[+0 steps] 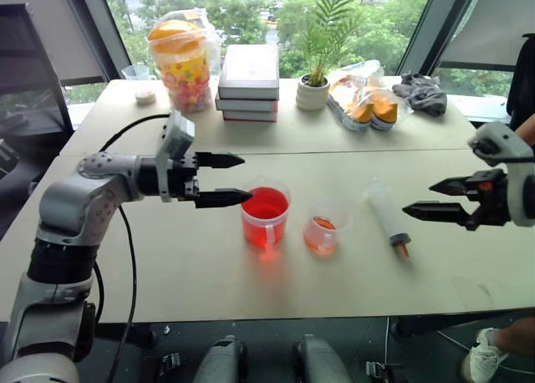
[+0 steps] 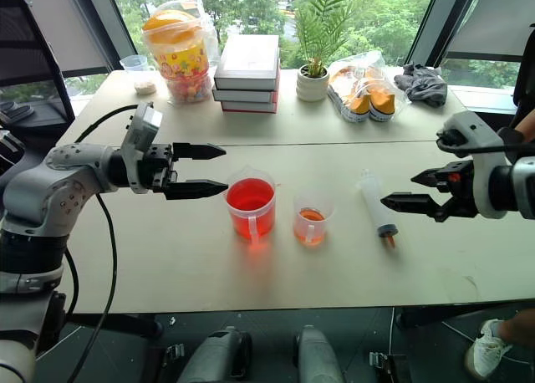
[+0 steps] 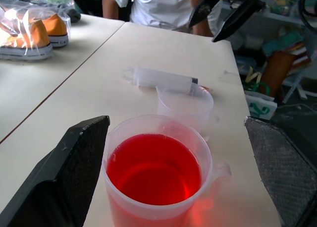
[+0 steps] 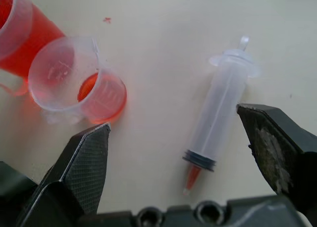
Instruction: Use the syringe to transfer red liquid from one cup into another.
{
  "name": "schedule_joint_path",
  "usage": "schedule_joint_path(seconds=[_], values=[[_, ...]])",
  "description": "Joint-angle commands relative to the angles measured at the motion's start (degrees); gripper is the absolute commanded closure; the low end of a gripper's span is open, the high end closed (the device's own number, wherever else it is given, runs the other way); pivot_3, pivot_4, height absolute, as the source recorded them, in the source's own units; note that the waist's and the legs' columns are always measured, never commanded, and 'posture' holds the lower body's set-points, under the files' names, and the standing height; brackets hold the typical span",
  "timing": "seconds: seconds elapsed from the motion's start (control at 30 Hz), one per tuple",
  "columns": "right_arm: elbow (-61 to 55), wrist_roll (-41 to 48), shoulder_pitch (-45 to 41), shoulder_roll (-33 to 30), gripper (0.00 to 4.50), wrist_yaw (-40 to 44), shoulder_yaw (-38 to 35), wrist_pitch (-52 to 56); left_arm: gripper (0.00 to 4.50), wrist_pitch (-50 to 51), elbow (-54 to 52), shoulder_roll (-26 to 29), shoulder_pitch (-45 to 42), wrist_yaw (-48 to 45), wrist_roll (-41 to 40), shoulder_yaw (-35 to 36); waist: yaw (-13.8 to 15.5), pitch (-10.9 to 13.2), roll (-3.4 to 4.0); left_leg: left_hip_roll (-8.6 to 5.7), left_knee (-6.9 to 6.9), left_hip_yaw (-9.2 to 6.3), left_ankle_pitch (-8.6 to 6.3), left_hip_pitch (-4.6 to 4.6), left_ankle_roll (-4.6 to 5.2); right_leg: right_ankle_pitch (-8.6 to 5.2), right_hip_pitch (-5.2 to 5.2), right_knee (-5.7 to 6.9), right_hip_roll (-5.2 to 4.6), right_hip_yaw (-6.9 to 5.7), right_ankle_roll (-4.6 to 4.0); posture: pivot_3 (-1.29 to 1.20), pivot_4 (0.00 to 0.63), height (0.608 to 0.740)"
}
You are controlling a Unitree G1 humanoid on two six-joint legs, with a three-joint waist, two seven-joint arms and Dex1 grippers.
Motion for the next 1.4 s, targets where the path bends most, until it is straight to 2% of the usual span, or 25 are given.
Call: schedule_joint_path(seconds=[0.03, 0.27, 0.5, 0.93, 1.03, 1.17, 1.2, 1.4], values=[[9.66, -5.66, -8.57, 3.77, 0.01, -5.18, 9.60, 4.84, 0.00, -2.45, 0.26, -1.19, -1.05, 0.28, 1.07, -0.35, 0.00, -0.01, 0.03, 0.00, -0.01, 0.02, 0.00, -0.03, 0.00, 0.02, -0.04, 0.00, -0.01, 0.01, 0.04, 0.00, 0.150, 0.740], [25.90, -12.30, -18.50, 9.20, 0.01, -6.04, 23.55, 5.13, 0.00, -4.23, 1.23, -3.50, -1.08, 0.55, 2.04, -1.01, 0.16, 0.00, 0.04, -0.05, -0.08, 0.06, 0.00, -0.65, -0.01, 0.08, -0.69, -0.01, -0.03, 0.00, 0.11, 0.00, 0.150, 0.740], [39.45, -18.66, -26.02, 14.68, 0.01, -2.06, 33.89, 0.02, 0.00, -4.68, -0.11, -4.65, 0.47, 1.38, 2.15, -0.99, -0.06, -0.01, 0.04, -0.06, -0.04, 0.09, 0.00, -0.61, 0.00, 0.08, -0.67, 0.09, 0.00, 0.00, 0.12, 0.00, 0.150, 0.740], [55.60, -31.19, -32.52, 23.19, 0.01, 8.19, 45.92, -11.35, 0.00, -4.52, -3.52, -4.23, 3.50, 3.52, 1.81, -0.02, -0.09, -0.01, 0.04, -0.08, 0.00, 0.08, 0.01, -0.60, -0.01, 0.10, -0.67, 0.17, 0.07, -0.02, 0.15, 0.00, 0.150, 0.740], [57.18, -33.61, -32.68, 24.39, 0.90, 10.38, 47.34, -12.50, 0.00, -4.44, -4.02, -4.29, 3.78, 4.20, 1.64, 0.14, -0.08, -0.01, 0.04, -0.08, 0.02, 0.08, 0.01, -0.49, -0.01, 0.10, -0.56, 0.18, 0.07, -0.03, 0.16, 0.00, 0.150, 0.740], [58.82, -36.14, -32.88, 26.02, 2.91, 12.46, 47.70, -13.12, 0.00, -4.54, -4.49, -4.30, 4.23, 4.85, 1.66, 0.24, -0.11, -0.01, 0.03, -0.08, 0.02, 0.08, 0.01, -0.33, -0.01, 0.10, -0.44, 0.19, 0.08, -0.03, 0.15, 0.00, 0.150, 0.740], [59.07, -36.67, -32.94, 26.26, 3.09, 12.88, 47.63, -13.11, 0.00, -4.55, -4.55, -4.30, 4.27, 4.96, 1.68, 0.26, -0.26, -0.01, 0.03, -0.07, 0.02, 0.08, 0.01, -0.31, -0.01, 0.10, -0.43, 0.19, 0.08, -0.03, 0.15, 0.00, 0.150, 0.740], [57.59, -38.93, -33.42, 24.69, 3.10, 13.95, 45.53, -12.27, 0.00, -4.50, -3.69, -3.78, 3.08, 4.75, 1.61, 0.44, -0.25, -0.01, 0.04, -0.07, 0.01, 0.07, 0.01, -0.28, -0.02, 0.10, -0.44, 0.27, 0.09, -0.02, 0.15, 0.00, 0.150, 0.740]])
